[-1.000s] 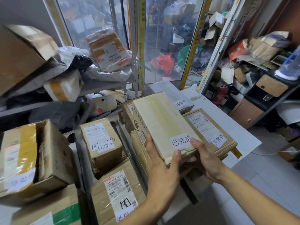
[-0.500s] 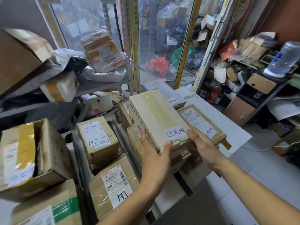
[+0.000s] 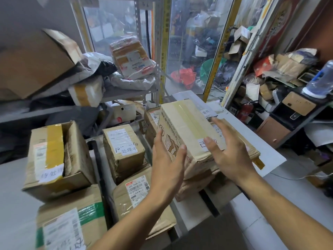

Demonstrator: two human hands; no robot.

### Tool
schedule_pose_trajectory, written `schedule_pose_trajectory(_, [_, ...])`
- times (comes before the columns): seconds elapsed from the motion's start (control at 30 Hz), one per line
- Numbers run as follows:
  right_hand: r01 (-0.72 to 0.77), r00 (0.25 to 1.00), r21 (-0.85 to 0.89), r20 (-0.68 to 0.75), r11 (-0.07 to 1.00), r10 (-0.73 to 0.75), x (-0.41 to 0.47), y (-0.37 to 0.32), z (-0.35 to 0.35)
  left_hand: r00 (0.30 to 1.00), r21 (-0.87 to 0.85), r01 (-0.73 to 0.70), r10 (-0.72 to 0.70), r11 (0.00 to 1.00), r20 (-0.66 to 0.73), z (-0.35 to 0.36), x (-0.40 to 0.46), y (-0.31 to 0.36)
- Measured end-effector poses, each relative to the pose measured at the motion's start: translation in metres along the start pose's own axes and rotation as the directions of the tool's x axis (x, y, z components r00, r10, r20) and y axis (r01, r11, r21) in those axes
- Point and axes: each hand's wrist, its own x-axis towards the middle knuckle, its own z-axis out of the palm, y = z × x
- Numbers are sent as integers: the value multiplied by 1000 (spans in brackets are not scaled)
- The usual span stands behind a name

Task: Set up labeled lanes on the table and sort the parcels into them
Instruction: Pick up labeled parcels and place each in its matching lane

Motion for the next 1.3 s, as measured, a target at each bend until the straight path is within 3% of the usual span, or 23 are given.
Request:
schedule_pose_trajectory(0.37, [241,954,138,148,961,-260,5,-129,107,969,93,-106,123,990,-214,-155,-1,11])
schedule_pose_trajectory(0.57, [353,889,232,218,906,-402,-11,-243,206,926,161,-118,167,980,-338,-306,-21,-4])
schedule_pose_trajectory(0.8, [398,787,320,363,860,-500,-62,-382,347,845,187,12,90,982,-527,-506,-84,-42])
schedule_pose_trajectory(1.1, [355,652,362,565,862,-506,-136,-496,521,699,138,202,-44,969,-714,-702,-169,-108])
schedule_pose_trajectory(1.3, [32,607,269,760,963,-233,-163,-503,637,602,-102,360,-314,928,-734,-772,-178,-192])
